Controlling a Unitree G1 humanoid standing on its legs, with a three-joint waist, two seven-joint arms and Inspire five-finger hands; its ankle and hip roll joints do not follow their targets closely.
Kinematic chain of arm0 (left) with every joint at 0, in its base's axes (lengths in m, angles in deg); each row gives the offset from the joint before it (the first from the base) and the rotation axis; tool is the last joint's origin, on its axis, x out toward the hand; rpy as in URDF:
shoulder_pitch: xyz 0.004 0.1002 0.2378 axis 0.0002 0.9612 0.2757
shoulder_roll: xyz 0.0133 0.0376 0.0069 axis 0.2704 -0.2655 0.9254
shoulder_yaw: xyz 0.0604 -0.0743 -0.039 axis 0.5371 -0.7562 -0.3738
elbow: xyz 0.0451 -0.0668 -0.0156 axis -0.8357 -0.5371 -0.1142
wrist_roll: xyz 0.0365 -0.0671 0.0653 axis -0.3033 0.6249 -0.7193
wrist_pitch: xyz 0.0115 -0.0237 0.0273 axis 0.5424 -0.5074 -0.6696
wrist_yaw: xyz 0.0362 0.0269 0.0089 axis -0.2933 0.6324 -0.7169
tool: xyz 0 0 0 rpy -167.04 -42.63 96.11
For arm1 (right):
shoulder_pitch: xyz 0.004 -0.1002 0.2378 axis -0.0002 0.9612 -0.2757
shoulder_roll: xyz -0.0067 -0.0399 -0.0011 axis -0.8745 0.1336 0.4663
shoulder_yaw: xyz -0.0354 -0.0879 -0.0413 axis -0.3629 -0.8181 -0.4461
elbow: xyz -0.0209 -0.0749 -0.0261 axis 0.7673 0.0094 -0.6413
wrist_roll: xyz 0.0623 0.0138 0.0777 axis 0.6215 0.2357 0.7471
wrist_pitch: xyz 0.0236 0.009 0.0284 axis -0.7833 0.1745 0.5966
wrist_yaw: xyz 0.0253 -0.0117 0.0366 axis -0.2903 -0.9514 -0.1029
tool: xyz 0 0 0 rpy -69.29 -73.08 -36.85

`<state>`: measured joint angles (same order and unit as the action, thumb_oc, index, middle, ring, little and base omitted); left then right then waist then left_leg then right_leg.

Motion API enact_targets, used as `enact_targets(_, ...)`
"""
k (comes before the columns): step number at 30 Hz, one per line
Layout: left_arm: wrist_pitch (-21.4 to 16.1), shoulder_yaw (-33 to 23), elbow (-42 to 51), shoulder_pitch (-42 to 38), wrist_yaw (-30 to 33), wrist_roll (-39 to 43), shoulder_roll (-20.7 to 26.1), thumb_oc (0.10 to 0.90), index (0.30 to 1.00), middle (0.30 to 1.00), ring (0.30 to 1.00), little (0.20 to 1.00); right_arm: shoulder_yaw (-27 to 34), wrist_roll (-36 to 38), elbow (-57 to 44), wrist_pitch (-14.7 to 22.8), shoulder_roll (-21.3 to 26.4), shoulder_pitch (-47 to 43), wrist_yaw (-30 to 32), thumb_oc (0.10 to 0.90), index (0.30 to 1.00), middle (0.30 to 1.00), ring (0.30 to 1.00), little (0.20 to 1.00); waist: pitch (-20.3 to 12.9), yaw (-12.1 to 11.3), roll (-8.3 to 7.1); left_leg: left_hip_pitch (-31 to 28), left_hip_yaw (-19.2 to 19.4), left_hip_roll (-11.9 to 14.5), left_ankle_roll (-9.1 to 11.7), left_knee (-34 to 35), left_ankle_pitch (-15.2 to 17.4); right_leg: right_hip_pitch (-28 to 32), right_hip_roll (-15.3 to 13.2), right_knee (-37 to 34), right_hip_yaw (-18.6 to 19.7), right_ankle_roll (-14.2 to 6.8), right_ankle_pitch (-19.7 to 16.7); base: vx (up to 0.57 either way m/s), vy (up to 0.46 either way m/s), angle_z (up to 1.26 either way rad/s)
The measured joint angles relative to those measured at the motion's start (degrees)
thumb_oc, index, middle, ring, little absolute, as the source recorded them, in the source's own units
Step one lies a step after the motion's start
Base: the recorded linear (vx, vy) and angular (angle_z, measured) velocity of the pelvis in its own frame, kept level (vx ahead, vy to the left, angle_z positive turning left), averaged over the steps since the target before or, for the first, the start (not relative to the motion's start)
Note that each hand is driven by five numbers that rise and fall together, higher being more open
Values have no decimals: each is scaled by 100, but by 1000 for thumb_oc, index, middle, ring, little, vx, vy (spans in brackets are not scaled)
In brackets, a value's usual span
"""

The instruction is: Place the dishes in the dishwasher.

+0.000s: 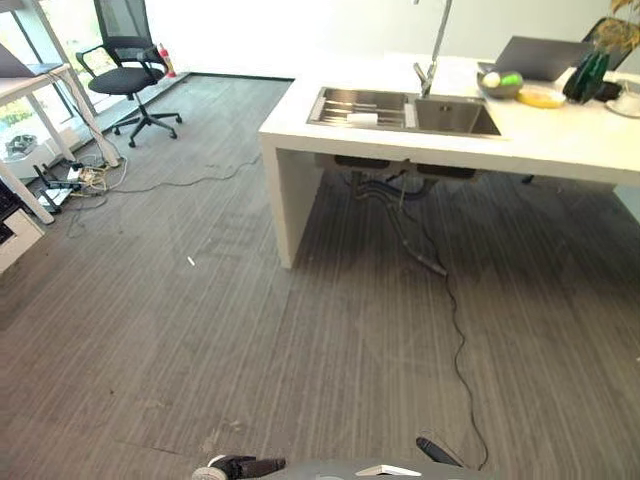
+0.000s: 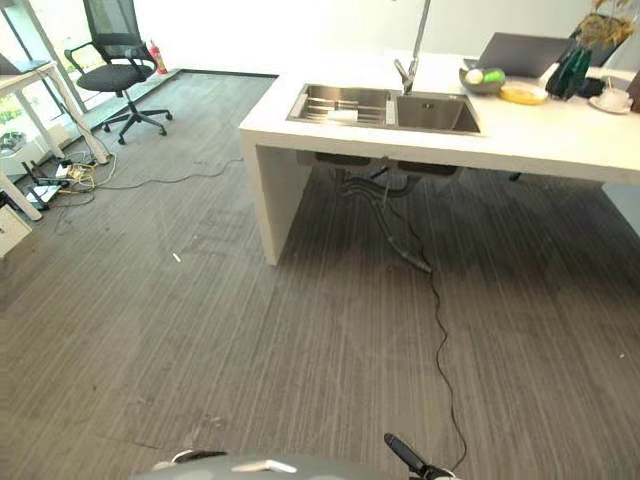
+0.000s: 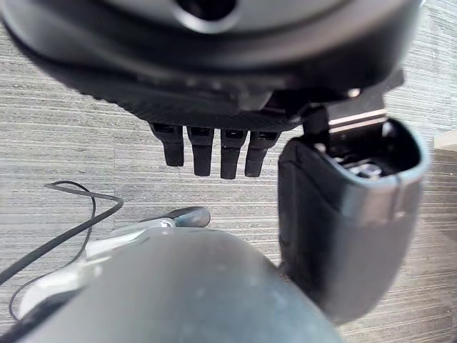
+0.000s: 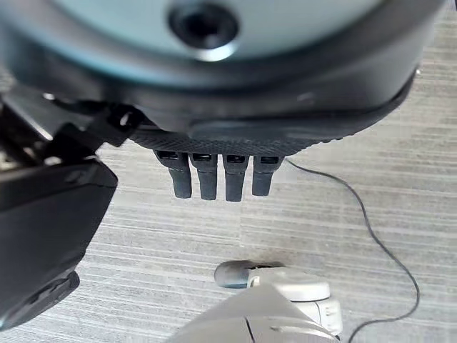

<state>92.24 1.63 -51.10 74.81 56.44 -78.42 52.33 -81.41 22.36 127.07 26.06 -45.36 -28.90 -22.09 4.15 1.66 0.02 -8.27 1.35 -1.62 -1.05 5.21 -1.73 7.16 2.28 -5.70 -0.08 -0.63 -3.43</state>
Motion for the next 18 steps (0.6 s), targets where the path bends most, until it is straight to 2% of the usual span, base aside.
enact_targets(2, -70, 12, 181, -141, -3, 18, -48, 800, 900, 900, 900, 900, -2, 0, -1, -1, 1, 0, 8, 800, 900, 900, 900, 900, 130, 11, 83, 10, -8, -22, -10, 10, -22, 1, -24, 3, -1, -30, -22, -5, 3, 2)
enact_targets(5, -122, 12, 214, -250, -4, -61, -99, 800, 900, 900, 900, 900, -8, 0, -23, 2, -9, 0, 11, 800, 900, 900, 900, 900, 150, 65, 121, -7, -1, -31, -14, 27, -24, 14, -33, 3, 12, -38, -27, -1, 1, -1)
enact_targets(8, -120, 10, 210, -288, -6, -124, -131, 800, 900, 900, 900, 900, -7, 0, -143, 51, -6, -4, 34, 800, 900, 900, 900, 900, 157, 159, 111, -12, 0, -26, -12, 28, -26, 18, -27, 2, 13, -38, -29, 0, 0, 0)
enact_targets(18, -120, 5, 210, -322, 131, -163, -130, 800, 900, 900, 900, 900, -8, 2, -157, 98, 4, -54, 147, 800, 900, 900, 900, 900, 170, 168, 56, -13, -4, -31, -21, 28, -44, 18, -32, 3, 9, -39, -53, 0, 0, 0)
